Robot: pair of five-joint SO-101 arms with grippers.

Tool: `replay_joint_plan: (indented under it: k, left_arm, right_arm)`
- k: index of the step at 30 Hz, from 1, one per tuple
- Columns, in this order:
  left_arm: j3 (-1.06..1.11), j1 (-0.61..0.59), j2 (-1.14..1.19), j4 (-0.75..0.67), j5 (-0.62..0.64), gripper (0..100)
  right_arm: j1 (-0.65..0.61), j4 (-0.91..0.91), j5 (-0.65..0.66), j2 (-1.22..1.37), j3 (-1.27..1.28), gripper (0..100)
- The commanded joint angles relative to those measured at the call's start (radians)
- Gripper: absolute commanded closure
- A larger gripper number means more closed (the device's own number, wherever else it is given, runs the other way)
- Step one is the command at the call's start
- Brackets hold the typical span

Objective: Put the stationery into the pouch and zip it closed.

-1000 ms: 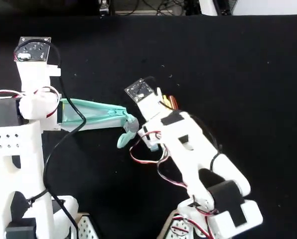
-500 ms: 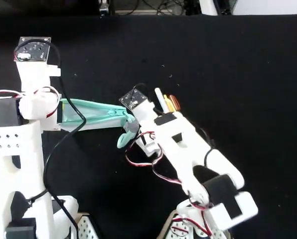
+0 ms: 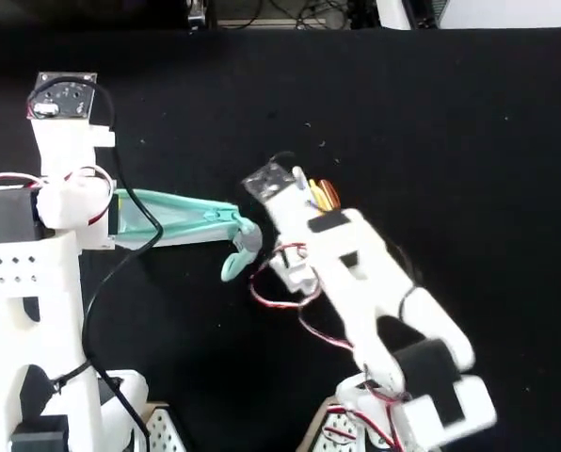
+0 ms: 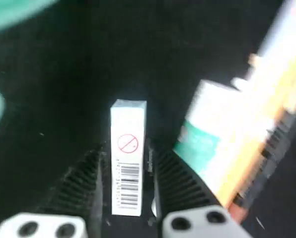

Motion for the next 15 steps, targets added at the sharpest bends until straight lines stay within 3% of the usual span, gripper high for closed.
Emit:
replay_joint_plan:
  k: [1,8,12,15]
  left_arm:
    - [0.005,0.001,-0.003,0.003,-0.011,97]
    - [0.004,0.001,-0.003,0.003,-0.011,97]
    - [0.004,0.001,-0.003,0.003,-0.011,97]
    - [0.004,0.001,-0.003,0.003,-0.011,97]
  right_arm:
    - [0.020,0.066,0.034,-0.209,0.087,98.6]
    - [0.023,0.153,0.129,-0.562,0.321,94.9]
    - [0.021,0.155,0.157,-0.541,0.343,82.8]
    - [0.017,0.153,0.160,-0.463,0.323,83.8]
